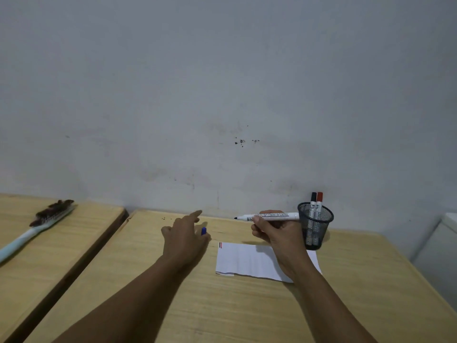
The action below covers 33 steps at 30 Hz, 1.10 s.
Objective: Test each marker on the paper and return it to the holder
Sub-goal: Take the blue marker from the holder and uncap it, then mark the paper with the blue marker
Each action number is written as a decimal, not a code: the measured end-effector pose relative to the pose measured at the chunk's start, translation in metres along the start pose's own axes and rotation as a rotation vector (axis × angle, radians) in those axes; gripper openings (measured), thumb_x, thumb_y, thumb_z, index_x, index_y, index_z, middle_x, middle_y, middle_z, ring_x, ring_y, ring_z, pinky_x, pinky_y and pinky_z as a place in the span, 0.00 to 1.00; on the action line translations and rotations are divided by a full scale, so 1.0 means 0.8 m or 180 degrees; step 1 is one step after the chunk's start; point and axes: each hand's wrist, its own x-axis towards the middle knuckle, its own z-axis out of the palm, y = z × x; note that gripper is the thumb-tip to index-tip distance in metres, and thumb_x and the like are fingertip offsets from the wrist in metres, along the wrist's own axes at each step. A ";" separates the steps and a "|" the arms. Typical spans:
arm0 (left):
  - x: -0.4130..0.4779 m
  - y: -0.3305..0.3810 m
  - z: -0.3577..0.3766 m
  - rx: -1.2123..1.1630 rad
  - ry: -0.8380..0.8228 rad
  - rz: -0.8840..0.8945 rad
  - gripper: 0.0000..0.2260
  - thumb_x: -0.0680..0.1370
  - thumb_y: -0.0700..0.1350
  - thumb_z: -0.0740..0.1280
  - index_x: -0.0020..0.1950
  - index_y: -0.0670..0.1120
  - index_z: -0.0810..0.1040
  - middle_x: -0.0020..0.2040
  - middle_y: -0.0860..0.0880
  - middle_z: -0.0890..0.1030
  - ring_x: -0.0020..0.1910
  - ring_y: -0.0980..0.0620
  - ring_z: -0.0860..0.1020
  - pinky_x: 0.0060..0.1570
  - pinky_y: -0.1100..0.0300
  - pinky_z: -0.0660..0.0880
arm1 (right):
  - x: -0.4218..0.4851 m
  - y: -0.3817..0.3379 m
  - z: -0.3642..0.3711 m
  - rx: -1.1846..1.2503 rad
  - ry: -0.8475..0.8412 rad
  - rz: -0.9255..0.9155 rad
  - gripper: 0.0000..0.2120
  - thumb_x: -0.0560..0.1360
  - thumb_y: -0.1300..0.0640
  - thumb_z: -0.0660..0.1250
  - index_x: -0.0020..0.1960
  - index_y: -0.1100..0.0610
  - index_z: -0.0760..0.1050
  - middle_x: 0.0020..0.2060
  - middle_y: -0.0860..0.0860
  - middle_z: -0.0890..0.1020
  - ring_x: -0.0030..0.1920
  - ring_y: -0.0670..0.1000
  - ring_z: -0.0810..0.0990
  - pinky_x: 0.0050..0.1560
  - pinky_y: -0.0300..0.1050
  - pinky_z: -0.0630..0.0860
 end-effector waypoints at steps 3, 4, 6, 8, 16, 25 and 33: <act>-0.031 0.008 -0.005 -0.0007 0.0489 0.0514 0.24 0.72 0.58 0.71 0.66 0.58 0.70 0.60 0.57 0.75 0.56 0.56 0.71 0.58 0.50 0.63 | 0.002 0.010 0.010 -0.0321 -0.0060 0.0044 0.07 0.75 0.64 0.73 0.47 0.65 0.76 0.32 0.58 0.82 0.32 0.54 0.80 0.33 0.46 0.80; -0.041 0.010 -0.007 0.0016 0.0486 0.0688 0.21 0.73 0.59 0.70 0.63 0.59 0.71 0.58 0.59 0.74 0.56 0.57 0.70 0.58 0.50 0.63 | 0.004 0.015 0.012 -0.0411 -0.0115 0.0068 0.06 0.76 0.64 0.72 0.46 0.65 0.75 0.32 0.58 0.82 0.32 0.54 0.80 0.32 0.47 0.78; -0.055 0.011 -0.010 0.0126 0.0234 0.0925 0.16 0.73 0.60 0.67 0.59 0.60 0.74 0.57 0.63 0.73 0.58 0.58 0.70 0.61 0.48 0.62 | 0.009 0.028 0.018 -0.0661 -0.0323 0.0181 0.03 0.77 0.64 0.70 0.48 0.65 0.79 0.34 0.59 0.83 0.34 0.56 0.80 0.35 0.50 0.78; -0.060 0.005 -0.008 0.0385 -0.0066 0.1165 0.14 0.74 0.60 0.66 0.58 0.61 0.77 0.58 0.64 0.76 0.60 0.57 0.71 0.61 0.47 0.62 | 0.015 0.040 0.024 -0.0852 -0.0576 0.0429 0.04 0.77 0.61 0.71 0.50 0.62 0.83 0.36 0.59 0.84 0.36 0.56 0.81 0.38 0.51 0.78; -0.061 -0.007 0.004 0.0754 -0.0364 0.1445 0.11 0.78 0.55 0.60 0.52 0.60 0.82 0.57 0.59 0.82 0.58 0.53 0.75 0.51 0.47 0.66 | 0.033 0.080 0.031 -0.2008 -0.0849 0.0105 0.07 0.76 0.59 0.71 0.39 0.56 0.81 0.30 0.48 0.82 0.31 0.45 0.79 0.34 0.40 0.76; -0.055 -0.014 0.008 0.0538 -0.0658 0.1181 0.11 0.79 0.56 0.61 0.58 0.63 0.80 0.64 0.60 0.77 0.65 0.54 0.68 0.61 0.41 0.64 | 0.037 0.094 0.027 -0.2120 -0.0712 0.0034 0.06 0.77 0.55 0.71 0.46 0.58 0.82 0.33 0.51 0.84 0.32 0.45 0.82 0.36 0.38 0.80; -0.055 -0.012 0.006 0.0495 -0.0727 0.1147 0.12 0.79 0.56 0.62 0.60 0.62 0.80 0.65 0.59 0.77 0.66 0.53 0.67 0.63 0.39 0.63 | 0.037 0.093 0.030 -0.2188 -0.0754 0.0106 0.06 0.77 0.55 0.72 0.46 0.58 0.83 0.35 0.52 0.85 0.33 0.44 0.82 0.37 0.38 0.80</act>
